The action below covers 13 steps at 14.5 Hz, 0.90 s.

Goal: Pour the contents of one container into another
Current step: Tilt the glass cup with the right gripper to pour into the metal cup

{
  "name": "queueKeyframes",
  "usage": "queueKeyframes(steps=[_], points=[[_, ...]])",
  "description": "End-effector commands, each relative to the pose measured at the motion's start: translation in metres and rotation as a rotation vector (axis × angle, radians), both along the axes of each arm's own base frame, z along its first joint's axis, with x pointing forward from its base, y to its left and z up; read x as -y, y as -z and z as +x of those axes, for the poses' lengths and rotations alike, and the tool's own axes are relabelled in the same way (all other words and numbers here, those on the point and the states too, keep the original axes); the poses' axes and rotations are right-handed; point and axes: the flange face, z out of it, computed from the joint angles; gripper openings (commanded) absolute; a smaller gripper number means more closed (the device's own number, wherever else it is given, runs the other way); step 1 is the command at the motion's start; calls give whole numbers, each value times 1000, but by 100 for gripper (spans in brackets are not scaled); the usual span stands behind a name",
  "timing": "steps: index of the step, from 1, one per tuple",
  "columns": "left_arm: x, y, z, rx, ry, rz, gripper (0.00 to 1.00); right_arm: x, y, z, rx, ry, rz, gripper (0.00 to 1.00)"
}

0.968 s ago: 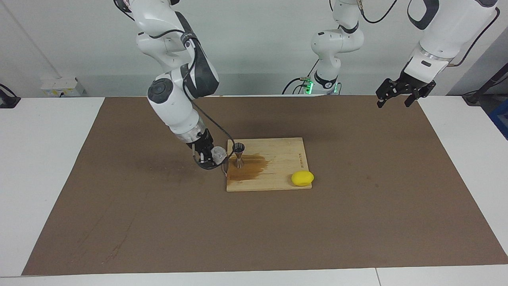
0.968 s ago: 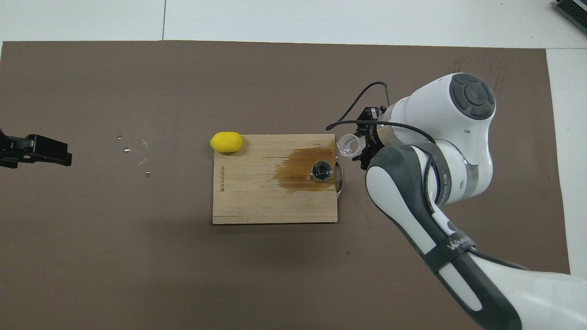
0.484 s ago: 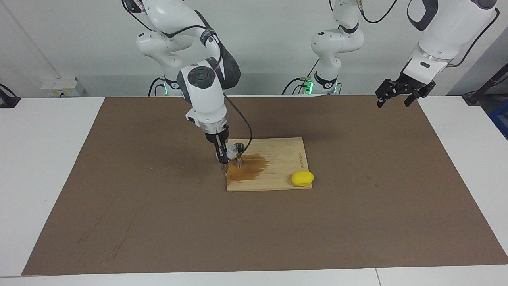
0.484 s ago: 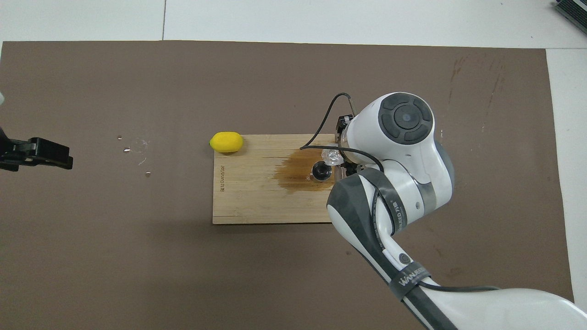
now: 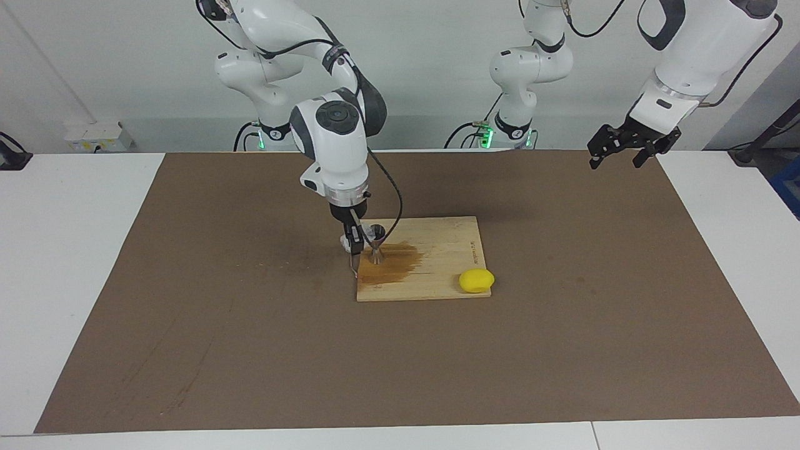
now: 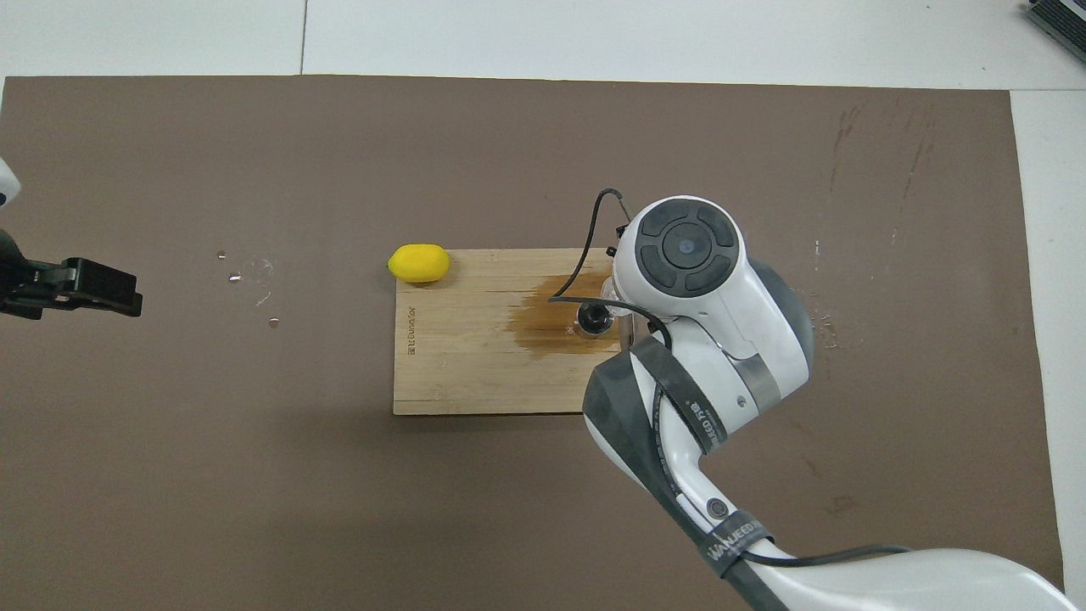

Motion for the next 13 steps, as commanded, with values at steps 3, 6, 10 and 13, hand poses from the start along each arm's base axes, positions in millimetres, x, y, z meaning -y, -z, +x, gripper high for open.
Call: queueKeyframes(steps=[3,6,10,13], points=[[-1,-3,-8,6,1,16,100,-11,-8,-6,34,-46,-90,0],[-1,-3,-8,6,1,16,100,-19,-10,-13,46,-80,-128,0],[-1,-3,-8,6,1,16,100,-22,-11,-15,37,-82,-135,0],[-1,-3,-8,6,1,16,100,-22,-11,-15,19,-68,-102,0]])
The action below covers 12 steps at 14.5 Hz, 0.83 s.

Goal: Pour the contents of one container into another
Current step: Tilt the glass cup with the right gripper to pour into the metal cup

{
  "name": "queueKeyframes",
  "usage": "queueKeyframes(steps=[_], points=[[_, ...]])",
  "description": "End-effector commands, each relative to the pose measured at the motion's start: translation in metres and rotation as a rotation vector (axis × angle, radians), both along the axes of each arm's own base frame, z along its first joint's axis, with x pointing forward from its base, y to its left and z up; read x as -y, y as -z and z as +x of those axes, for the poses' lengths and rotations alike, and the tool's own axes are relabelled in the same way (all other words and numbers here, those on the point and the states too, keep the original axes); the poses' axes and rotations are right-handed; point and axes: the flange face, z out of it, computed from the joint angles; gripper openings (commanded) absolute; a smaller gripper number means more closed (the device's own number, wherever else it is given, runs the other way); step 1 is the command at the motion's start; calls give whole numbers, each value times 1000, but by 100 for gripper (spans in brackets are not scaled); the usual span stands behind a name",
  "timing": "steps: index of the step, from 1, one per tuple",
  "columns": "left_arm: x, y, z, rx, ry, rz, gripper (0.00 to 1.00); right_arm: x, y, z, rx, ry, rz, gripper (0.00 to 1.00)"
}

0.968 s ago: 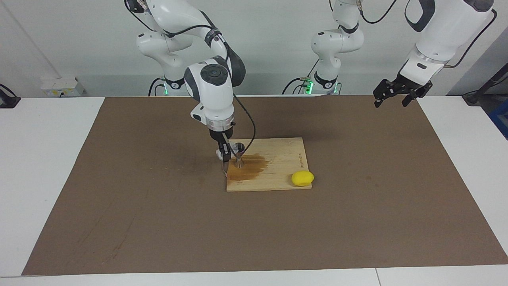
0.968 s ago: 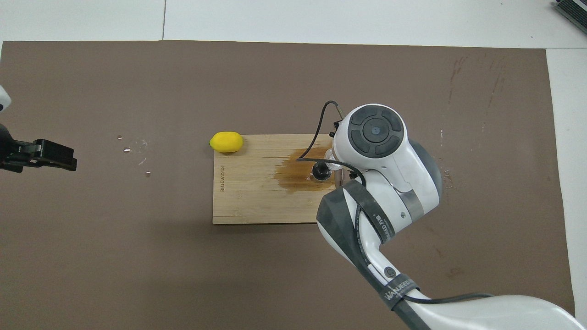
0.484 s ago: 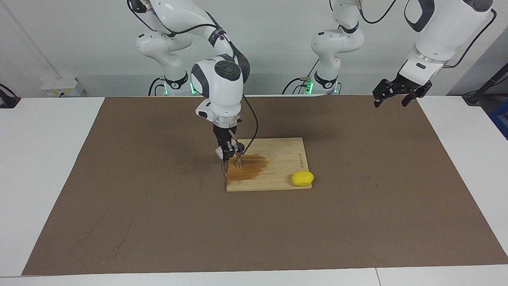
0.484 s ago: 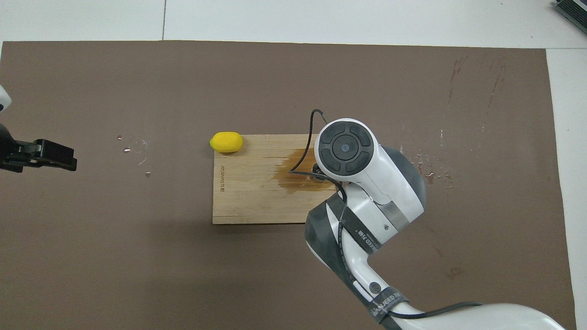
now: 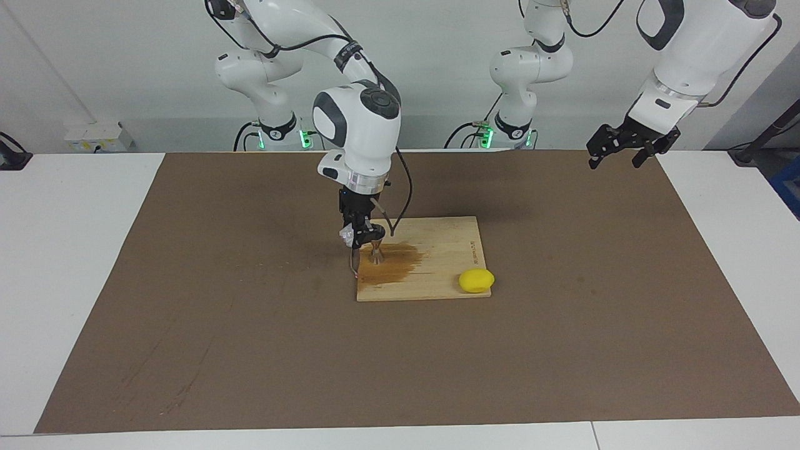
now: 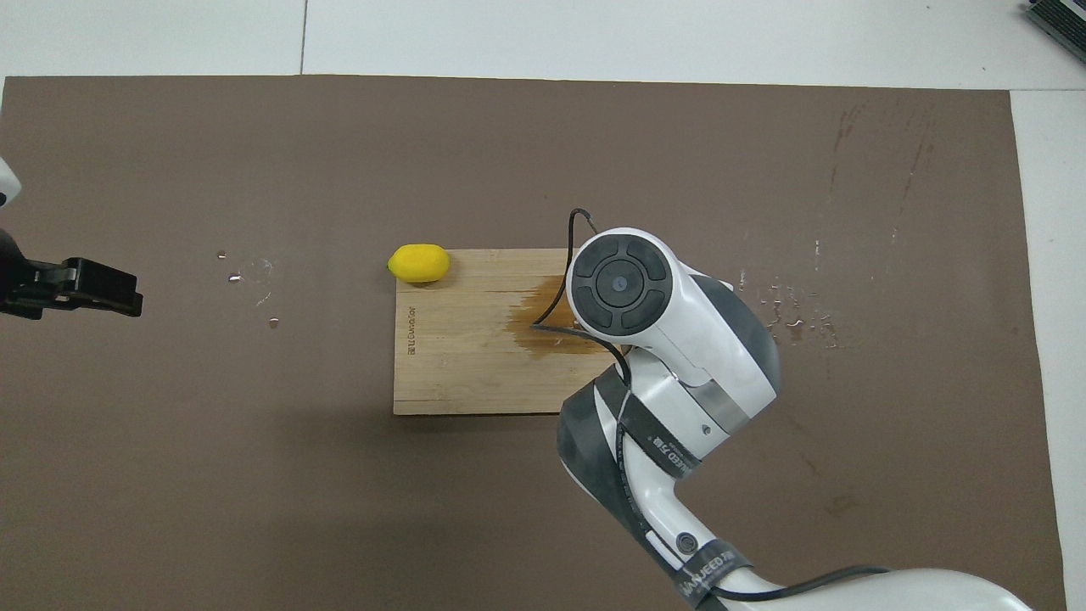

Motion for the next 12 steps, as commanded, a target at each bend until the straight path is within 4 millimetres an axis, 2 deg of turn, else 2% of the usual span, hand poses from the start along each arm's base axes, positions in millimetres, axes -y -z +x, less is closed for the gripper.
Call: queueKeyframes(steps=[1,3,12], points=[[-2,-3,-8,6,1,16,100,0,-6,0,-20,39,35,0],[-2,-3,-8,6,1,16,100,2,-11,2,-40,71,87,0],[-2,-2,-8,4,1,16,100,12,-9,9,-82,131,162,0]])
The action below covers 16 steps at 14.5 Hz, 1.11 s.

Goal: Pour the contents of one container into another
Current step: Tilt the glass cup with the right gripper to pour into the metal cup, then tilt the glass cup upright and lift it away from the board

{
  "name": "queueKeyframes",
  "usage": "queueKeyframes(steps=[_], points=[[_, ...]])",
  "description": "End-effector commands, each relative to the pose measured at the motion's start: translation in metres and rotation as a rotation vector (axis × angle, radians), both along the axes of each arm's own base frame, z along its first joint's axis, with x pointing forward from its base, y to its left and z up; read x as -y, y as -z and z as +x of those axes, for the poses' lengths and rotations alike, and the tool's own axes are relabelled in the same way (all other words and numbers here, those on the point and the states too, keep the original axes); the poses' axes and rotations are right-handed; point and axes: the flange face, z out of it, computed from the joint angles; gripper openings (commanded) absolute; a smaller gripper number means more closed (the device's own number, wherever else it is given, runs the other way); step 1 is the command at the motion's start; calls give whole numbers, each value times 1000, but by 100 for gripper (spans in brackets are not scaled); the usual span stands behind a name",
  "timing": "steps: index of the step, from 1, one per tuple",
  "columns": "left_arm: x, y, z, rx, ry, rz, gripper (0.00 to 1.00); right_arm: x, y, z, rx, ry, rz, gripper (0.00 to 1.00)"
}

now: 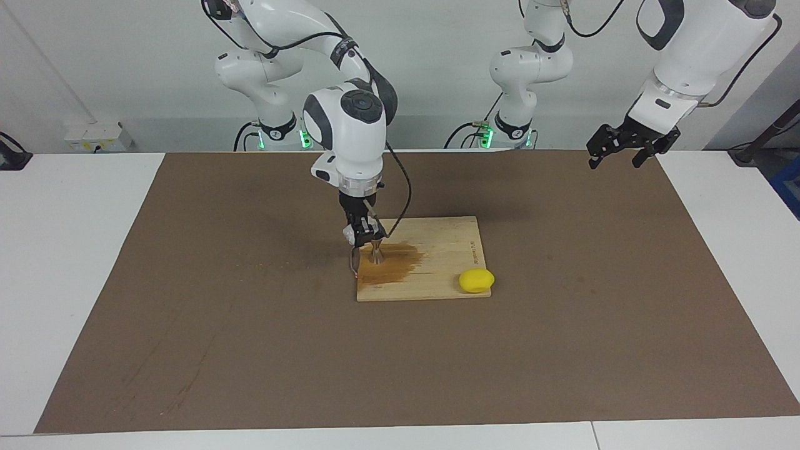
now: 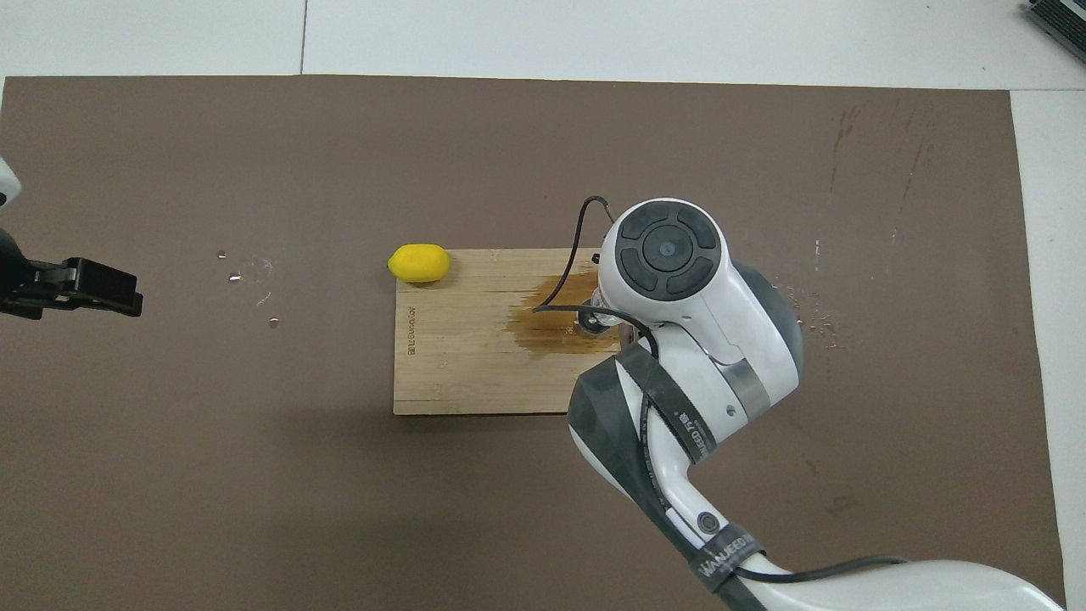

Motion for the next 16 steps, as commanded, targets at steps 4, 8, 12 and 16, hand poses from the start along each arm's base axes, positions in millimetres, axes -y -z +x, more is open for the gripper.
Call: queueKeyframes(steps=[4,8,12,16], points=[[-2,-3,-8,6,1,16,100,23,1,12,-54,64,88,0],[-2,-3,-8,6,1,16,100,53,4,26,-98,142,182,0],[-2,-3,-8,6,1,16,100,99,25,37,-108,229,318,0],[-2,-3,-8,6,1,16,100,165,55,40,-128,349,481,0]])
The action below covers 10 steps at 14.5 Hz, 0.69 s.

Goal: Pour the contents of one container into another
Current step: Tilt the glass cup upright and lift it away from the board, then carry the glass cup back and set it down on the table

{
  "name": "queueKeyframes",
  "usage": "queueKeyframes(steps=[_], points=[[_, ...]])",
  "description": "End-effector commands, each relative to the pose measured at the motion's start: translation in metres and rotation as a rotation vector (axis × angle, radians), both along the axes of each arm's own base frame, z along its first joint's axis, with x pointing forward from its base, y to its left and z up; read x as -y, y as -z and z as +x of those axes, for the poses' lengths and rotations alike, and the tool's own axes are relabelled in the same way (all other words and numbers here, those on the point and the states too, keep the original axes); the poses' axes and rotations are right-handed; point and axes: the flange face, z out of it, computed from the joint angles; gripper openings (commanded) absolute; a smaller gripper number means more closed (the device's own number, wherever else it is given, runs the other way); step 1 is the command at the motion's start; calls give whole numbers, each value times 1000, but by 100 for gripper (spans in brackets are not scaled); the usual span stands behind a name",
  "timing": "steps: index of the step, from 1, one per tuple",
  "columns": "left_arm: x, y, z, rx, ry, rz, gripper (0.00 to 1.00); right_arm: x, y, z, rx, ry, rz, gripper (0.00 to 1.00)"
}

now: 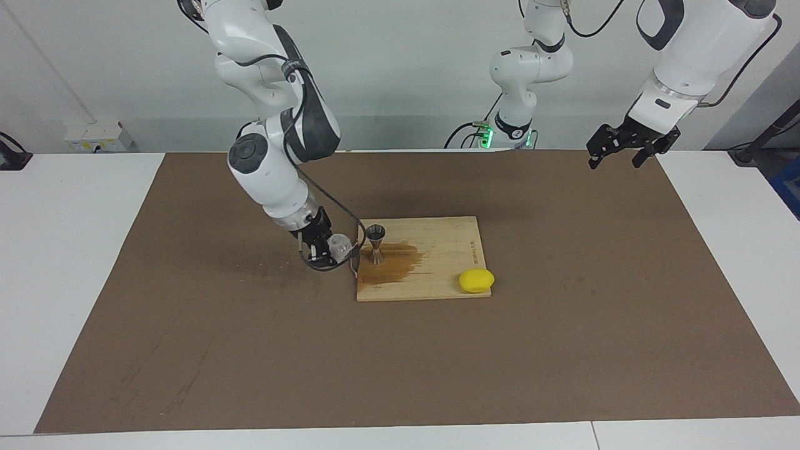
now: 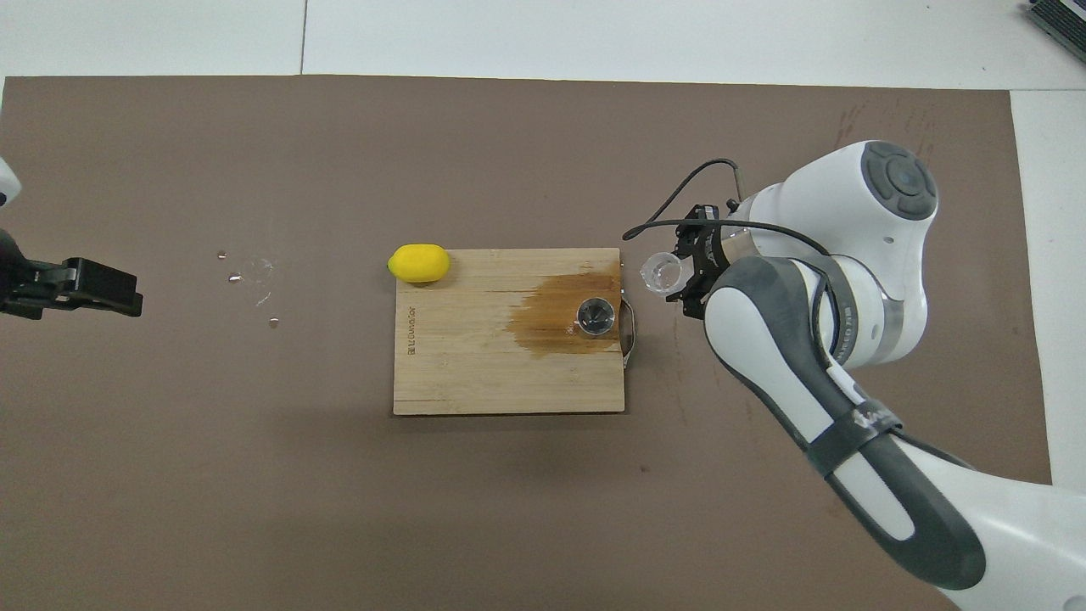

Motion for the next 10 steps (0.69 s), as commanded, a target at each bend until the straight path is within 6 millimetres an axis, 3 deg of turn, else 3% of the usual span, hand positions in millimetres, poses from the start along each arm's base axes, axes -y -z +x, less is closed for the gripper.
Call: queueKeyframes(steps=[1,2,4,6,10], points=[[-2,-3,-8,6,1,16,100,50,18,-6,-2,54,111,0],[-2,-3,-8,6,1,16,100,68,29,-9,-5,53,142,0],[-2,-3,-8,6,1,16,100,124,45,-18,26,47,213,0],[-2,-2,-8,4,1,16,100,152,71,-32,15,21,227,0],[-2,-3,-8,6,1,16,100,236,85,-48,16,-18,278,0]])
